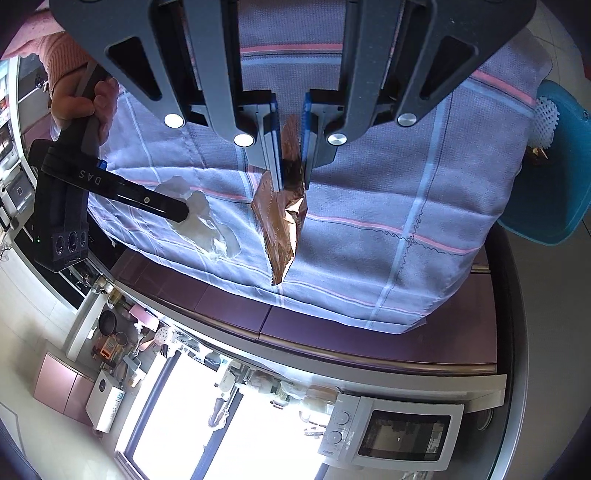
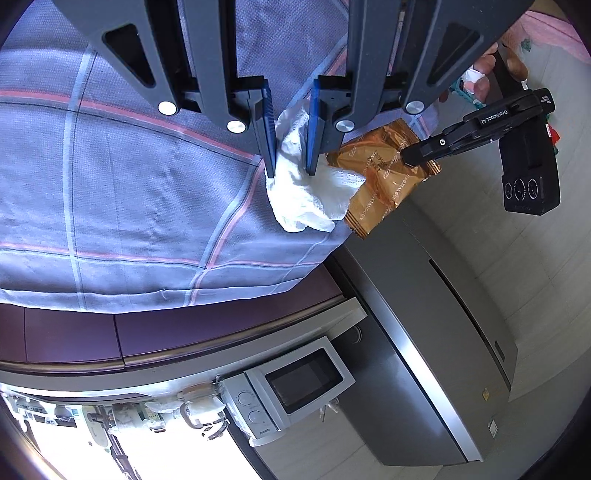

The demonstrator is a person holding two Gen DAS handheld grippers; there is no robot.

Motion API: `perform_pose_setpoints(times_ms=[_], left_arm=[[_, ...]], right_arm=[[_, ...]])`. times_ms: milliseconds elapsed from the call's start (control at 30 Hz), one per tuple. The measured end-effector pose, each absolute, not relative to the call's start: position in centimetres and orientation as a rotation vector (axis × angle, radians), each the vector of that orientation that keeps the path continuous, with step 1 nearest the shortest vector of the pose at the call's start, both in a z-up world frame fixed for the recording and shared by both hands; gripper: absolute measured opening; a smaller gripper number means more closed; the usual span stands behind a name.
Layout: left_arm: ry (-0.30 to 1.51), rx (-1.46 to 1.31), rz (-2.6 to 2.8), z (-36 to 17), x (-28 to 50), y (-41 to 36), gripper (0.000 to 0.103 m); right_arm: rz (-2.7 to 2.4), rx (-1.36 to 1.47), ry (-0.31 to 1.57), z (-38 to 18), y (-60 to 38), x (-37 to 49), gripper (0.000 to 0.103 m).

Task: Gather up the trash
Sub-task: 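Lift the wrapper and tissue and carry them toward the teal bin with both tools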

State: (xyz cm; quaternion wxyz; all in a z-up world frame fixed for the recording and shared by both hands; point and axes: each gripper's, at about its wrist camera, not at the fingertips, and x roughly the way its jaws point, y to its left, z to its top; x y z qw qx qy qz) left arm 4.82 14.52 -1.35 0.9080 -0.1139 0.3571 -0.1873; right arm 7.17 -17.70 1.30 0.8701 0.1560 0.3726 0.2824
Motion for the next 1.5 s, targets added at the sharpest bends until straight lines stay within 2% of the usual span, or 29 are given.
perform_pose_setpoints(times_ms=[1500], left_arm=[[0.674,-0.295,-0.241,0.7,0.9,21.4,0.009]], right_arm=[[0.744,0.272,0.808,1.2,-9.0,8.4,0.014]])
